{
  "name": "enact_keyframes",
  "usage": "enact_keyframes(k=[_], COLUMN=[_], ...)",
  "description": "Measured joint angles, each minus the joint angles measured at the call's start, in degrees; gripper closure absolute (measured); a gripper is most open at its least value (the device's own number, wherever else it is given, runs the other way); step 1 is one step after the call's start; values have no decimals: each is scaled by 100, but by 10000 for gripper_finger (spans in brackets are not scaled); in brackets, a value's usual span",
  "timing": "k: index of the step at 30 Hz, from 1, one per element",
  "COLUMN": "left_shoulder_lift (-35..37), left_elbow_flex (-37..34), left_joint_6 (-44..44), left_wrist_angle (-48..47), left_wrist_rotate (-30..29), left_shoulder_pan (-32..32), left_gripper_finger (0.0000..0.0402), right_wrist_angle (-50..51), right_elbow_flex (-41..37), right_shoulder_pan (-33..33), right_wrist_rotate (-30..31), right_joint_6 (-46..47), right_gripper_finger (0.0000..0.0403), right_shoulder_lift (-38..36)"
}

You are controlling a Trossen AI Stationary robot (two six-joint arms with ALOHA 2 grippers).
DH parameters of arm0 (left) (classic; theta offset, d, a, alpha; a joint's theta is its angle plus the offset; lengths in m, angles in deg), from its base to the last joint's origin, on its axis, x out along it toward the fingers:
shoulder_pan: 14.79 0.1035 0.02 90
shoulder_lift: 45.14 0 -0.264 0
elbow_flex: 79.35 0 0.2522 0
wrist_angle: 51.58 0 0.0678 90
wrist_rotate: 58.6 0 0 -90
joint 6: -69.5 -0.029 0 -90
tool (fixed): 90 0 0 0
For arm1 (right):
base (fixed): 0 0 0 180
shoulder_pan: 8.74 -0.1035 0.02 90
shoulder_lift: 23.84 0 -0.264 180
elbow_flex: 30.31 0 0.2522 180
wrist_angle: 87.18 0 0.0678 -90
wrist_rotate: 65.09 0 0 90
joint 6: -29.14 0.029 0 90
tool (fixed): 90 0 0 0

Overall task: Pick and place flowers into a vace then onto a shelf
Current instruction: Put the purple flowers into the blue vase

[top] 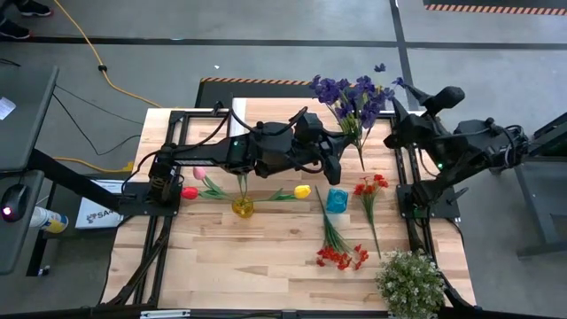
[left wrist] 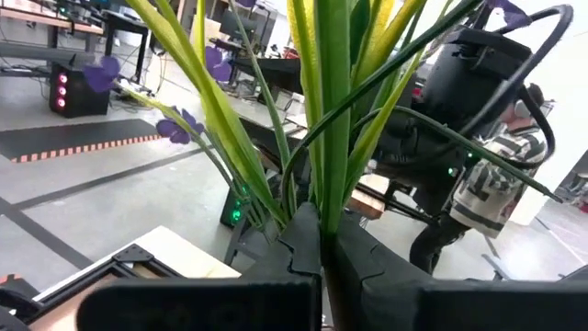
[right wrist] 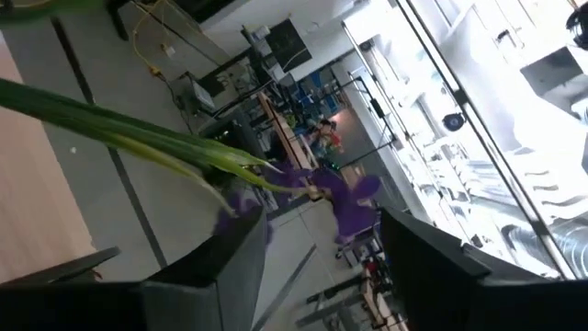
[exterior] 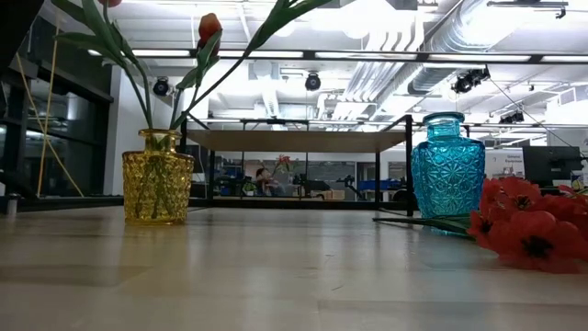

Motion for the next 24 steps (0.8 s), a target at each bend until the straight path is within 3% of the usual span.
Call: enact_keyframes(k=[11,24], left_shoulder_lift=[0,-433], left_elbow_flex=[0,14], left_joint_6=[80,262], left_wrist_angle=[0,176], left_wrist_rotate=[5,-302], left_shoulder_pan=[-155,-299], left_gripper_finger=[368,368], right_wrist_angle=[-41,-42], right_elbow_flex=[0,-4], right_shoulder_pan=[9,633], right_wrist_rotate=[22,-6], right_joint_6=[19,19], right_gripper_finger=[199,199], right_shoulder_lift=[-294,-303])
